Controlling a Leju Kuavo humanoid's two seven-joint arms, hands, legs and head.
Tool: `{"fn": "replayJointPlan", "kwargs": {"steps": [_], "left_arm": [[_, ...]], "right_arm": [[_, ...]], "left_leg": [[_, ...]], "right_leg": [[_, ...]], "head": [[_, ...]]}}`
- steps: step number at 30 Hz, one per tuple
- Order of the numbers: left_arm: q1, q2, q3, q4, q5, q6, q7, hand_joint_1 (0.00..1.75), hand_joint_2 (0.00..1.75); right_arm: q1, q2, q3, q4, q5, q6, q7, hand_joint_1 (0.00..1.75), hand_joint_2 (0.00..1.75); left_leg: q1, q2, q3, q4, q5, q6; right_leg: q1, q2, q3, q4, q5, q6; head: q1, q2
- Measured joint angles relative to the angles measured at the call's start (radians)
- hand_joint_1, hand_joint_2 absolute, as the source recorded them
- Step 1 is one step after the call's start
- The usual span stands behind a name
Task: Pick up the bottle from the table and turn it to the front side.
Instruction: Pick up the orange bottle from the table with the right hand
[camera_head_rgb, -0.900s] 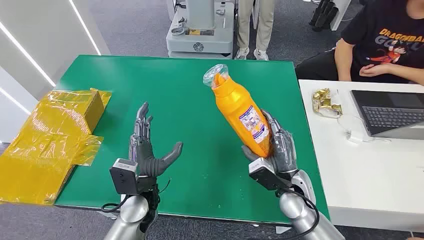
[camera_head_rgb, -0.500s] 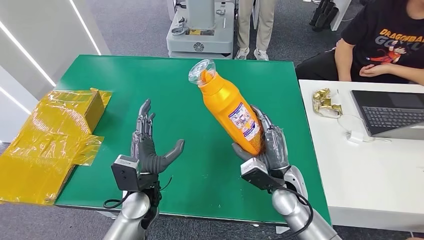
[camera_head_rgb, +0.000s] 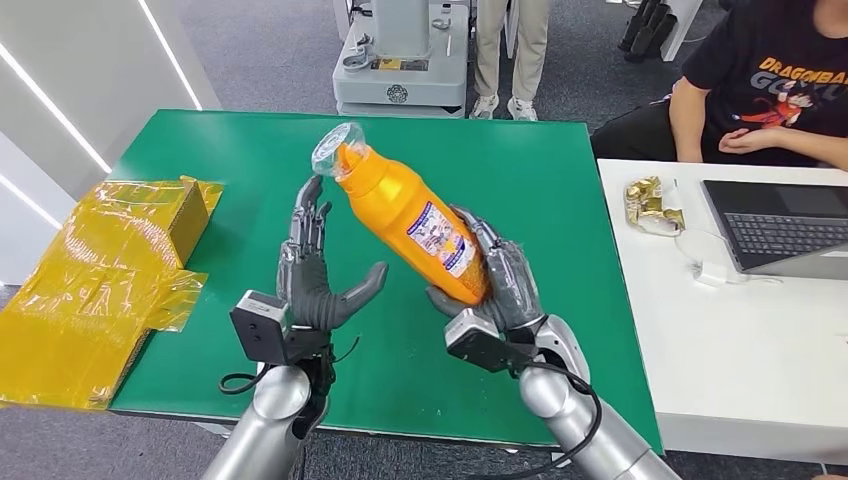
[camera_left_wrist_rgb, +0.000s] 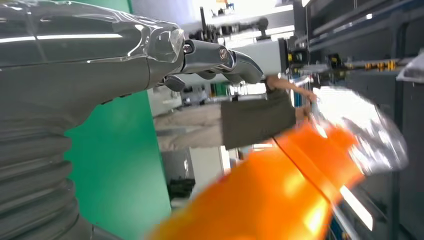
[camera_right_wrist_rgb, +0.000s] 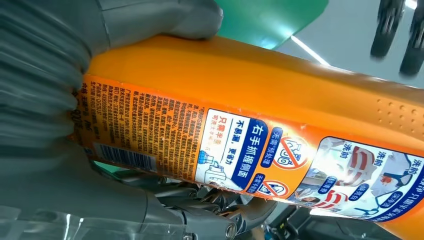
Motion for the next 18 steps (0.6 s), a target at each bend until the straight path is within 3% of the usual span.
{"fn": "replayJointPlan", "kwargs": {"steps": [10, 18], "left_arm": [[-0.040, -0.009, -0.024, 0.000, 0.071, -0.135, 0.045, 0.00, 1.75], [-0.060, -0.020, -0.025, 0.000, 0.080, -0.172, 0.065, 0.00, 1.75]], "right_arm": [[-0.003, 0.025, 0.005, 0.028, 0.062, 0.101, 0.007, 1.75, 1.75], [-0.014, 0.038, 0.005, 0.063, 0.093, 0.134, 0.007, 1.75, 1.75]], "left_leg": [[0.000, 0.000, 0.000, 0.000, 0.000, 0.000], [0.000, 0.000, 0.000, 0.000, 0.000, 0.000]], "right_leg": [[0.000, 0.000, 0.000, 0.000, 0.000, 0.000], [0.000, 0.000, 0.000, 0.000, 0.000, 0.000]], "head": [[0.000, 0.000], [0.000, 0.000]]}}
